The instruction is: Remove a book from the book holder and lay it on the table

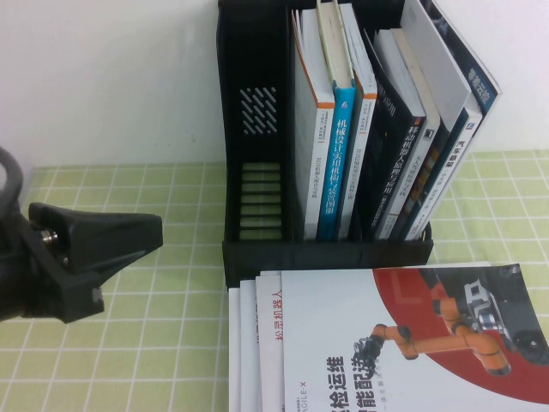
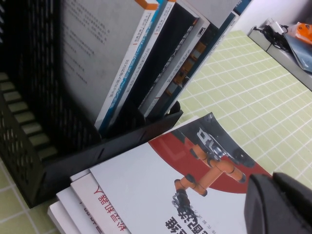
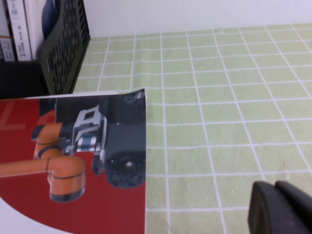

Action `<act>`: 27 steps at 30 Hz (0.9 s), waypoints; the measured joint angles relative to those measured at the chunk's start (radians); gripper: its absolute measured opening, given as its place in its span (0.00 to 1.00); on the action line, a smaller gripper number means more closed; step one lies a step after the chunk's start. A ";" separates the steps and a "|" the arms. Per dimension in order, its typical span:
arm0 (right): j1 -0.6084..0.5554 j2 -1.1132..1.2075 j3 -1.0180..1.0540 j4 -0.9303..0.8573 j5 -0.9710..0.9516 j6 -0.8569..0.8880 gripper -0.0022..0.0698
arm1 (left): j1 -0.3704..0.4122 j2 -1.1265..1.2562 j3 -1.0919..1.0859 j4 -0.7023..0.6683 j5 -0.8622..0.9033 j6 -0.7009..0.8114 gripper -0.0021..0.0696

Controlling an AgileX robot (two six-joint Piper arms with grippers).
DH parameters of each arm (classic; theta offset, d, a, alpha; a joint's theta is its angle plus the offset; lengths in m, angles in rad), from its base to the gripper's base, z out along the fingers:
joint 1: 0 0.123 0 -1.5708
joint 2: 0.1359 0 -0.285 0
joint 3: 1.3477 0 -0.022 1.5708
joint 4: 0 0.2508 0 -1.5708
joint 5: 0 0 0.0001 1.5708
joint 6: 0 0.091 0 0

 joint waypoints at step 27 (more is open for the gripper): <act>0.000 0.000 0.000 0.000 0.000 0.000 0.03 | 0.000 0.000 0.002 0.026 0.026 0.034 0.03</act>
